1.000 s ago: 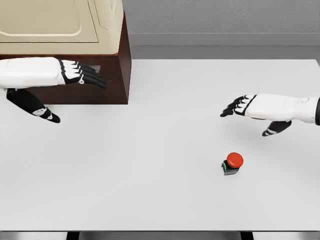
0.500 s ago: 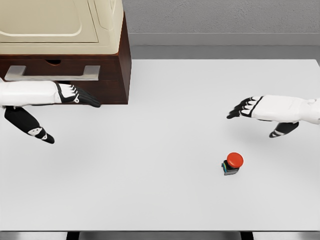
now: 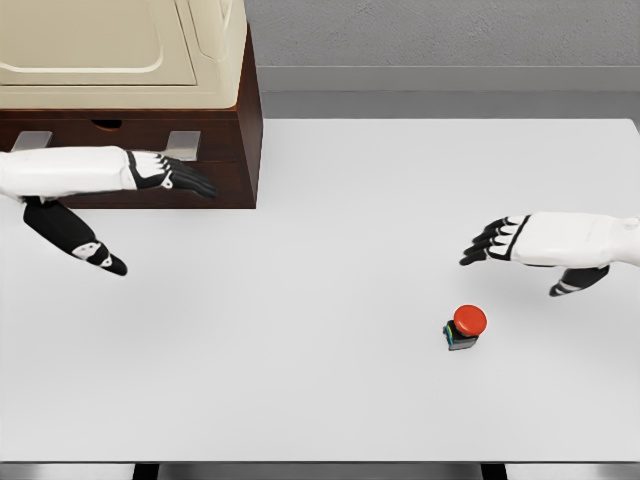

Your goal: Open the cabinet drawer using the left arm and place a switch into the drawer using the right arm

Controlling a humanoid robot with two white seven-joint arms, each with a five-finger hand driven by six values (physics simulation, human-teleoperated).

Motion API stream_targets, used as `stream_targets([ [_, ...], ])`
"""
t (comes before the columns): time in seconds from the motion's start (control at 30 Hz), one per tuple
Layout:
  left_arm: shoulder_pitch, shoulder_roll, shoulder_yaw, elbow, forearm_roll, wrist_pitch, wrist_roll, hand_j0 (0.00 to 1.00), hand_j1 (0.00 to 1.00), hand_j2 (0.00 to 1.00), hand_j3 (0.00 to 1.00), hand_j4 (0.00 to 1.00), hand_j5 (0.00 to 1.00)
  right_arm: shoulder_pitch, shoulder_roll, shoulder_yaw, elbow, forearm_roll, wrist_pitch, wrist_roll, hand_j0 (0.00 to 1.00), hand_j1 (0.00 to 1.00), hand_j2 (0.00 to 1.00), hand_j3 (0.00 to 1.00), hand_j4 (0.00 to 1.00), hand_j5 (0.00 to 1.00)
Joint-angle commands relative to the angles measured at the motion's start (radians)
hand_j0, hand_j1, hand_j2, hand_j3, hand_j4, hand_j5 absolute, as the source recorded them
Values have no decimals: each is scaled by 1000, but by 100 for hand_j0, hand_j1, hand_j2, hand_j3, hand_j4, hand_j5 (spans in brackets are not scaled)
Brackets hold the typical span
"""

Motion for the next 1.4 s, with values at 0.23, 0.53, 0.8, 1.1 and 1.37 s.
stream_targets([
  [0.23, -29, -23, 45, -1, 6, 3, -116, 100, 100, 100, 100, 100, 100, -3, 1, 32, -9, -17, 2, 0, 100, 100, 100, 100, 100, 100],
  [0.53, -32, 29, 85, -1, 151, 3, -116, 100, 100, 100, 100, 100, 100, -5, 39, 61, -9, -17, 2, 0, 100, 100, 100, 100, 100, 100],
  [0.8, -28, 84, 114, 1, 108, 215, -116, 100, 100, 100, 100, 100, 100, -3, 47, 65, -11, -19, 2, 0, 100, 100, 100, 100, 100, 100],
  [1.1, 6, 132, 183, 1, 106, 291, -116, 100, 100, 100, 100, 100, 100, -6, 54, 104, -14, -19, 2, 0, 100, 100, 100, 100, 100, 100],
  [1.37, 37, 95, 215, -1, 111, 279, -116, 100, 100, 100, 100, 100, 100, -11, 94, 117, -14, -21, 2, 0, 100, 100, 100, 100, 100, 100],
])
